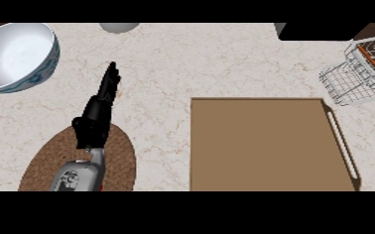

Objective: Pick the lemon from the tray and place it in the tiered basket

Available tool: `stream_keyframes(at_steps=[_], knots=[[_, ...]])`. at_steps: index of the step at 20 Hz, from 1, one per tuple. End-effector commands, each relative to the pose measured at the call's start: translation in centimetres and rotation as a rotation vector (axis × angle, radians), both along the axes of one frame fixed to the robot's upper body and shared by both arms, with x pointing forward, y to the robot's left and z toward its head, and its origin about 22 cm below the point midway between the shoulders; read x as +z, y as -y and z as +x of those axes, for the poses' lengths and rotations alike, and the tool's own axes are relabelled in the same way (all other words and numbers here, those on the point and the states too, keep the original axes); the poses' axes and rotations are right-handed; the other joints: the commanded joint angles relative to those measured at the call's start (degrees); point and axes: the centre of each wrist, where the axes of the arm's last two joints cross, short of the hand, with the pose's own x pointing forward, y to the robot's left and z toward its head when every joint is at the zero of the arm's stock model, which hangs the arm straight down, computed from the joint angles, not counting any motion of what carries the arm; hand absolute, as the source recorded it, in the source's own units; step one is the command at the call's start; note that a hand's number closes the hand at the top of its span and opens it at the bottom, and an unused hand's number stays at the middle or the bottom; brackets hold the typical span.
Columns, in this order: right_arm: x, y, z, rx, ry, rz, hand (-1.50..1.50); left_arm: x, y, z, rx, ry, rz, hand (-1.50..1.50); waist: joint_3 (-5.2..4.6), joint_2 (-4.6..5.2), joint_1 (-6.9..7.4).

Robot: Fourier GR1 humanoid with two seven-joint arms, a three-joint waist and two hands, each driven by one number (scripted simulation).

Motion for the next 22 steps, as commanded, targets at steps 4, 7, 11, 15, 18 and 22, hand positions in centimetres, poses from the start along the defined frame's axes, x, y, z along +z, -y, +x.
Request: stream_keyframes(at_steps=[4,7,11,15,18,22], knots=[[0.0,2.2,3.8,-0.068,0.033,-0.055,1.50,0.5,-0.1,0.3,-0.004,-0.009,0.002,0.00,0.04,0.13,0.27],[-2.0,2.4,6.2,-0.066,0.028,-0.099,1.50,0.1,0.1,-0.5,-0.018,-0.005,-0.001,0.00,0.05,0.25,0.68],[-3.1,2.2,7.4,-0.063,0.025,-0.131,1.50,0.1,1.9,-0.2,0.002,0.008,0.006,0.00,0.03,0.09,0.05],[-5.3,6.6,7.8,-0.100,-0.024,-0.094,1.50,0.5,0.5,-0.6,-0.023,0.006,-0.019,0.00,0.08,0.29,0.76],[-5.5,6.2,9.3,-0.166,-0.041,0.174,-1.50,0.6,1.5,-1.4,-0.034,0.009,-0.010,0.00,0.09,0.31,1.61],[-5.5,7.9,8.4,-0.113,-0.031,0.270,-1.50,-0.7,-1.4,-0.8,-0.019,-0.019,-0.009,0.00,0.03,0.11,0.04]])
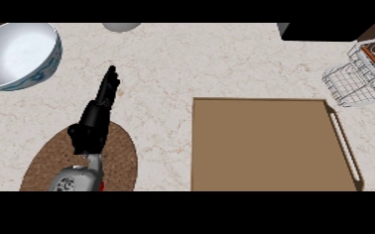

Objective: Pick the lemon from the tray and place it in the tiered basket

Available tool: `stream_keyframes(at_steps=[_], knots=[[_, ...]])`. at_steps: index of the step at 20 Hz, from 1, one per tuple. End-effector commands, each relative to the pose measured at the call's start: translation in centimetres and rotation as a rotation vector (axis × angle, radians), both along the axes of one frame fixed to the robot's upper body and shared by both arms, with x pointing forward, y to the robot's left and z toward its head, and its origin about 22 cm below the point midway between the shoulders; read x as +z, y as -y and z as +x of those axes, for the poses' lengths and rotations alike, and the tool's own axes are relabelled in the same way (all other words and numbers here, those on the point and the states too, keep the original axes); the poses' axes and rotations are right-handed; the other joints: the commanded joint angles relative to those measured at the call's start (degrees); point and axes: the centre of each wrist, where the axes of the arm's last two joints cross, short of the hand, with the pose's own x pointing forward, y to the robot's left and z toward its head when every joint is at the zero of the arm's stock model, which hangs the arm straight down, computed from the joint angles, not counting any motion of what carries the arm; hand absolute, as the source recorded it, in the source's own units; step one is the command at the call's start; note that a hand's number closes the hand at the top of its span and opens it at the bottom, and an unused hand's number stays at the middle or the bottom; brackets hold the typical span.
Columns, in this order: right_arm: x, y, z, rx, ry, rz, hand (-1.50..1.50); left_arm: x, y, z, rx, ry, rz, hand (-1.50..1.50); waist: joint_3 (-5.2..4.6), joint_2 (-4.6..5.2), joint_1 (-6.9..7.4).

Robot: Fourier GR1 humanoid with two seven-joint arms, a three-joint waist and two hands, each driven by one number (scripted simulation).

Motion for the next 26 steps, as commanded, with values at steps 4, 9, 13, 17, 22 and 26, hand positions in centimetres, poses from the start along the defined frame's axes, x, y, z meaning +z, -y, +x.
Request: stream_keyframes(at_steps=[4,9,13,17,22,26], knots=[[-0.2,1.5,0.5,-0.014,0.108,0.267,-1.50,-0.6,-0.3,-0.6,-0.006,0.009,0.016,0.00,-0.01,-0.11,-0.24],[2.0,4.5,-1.8,-0.178,0.254,0.388,-1.50,1.1,1.2,0.7,0.014,0.008,0.001,0.00,0.02,0.01,-0.42],[2.3,9.0,-6.7,-0.275,0.288,0.467,-1.50,0.4,-1.2,0.3,0.034,-0.003,-0.002,0.00,0.05,-0.01,-0.90],[2.7,12.6,-11.8,-0.321,0.317,0.574,-1.50,0.9,-0.4,0.6,0.024,0.009,-0.001,0.00,0.21,0.15,-1.22],[0.3,15.4,-17.2,-0.313,0.339,0.621,-1.50,0.3,-0.1,0.1,0.038,0.010,0.000,0.00,0.45,0.20,-2.22],[-1.5,16.5,-20.4,-0.266,0.337,0.675,-1.50,0.4,-1.0,0.5,0.062,0.006,0.003,0.00,0.55,0.10,-3.13]])
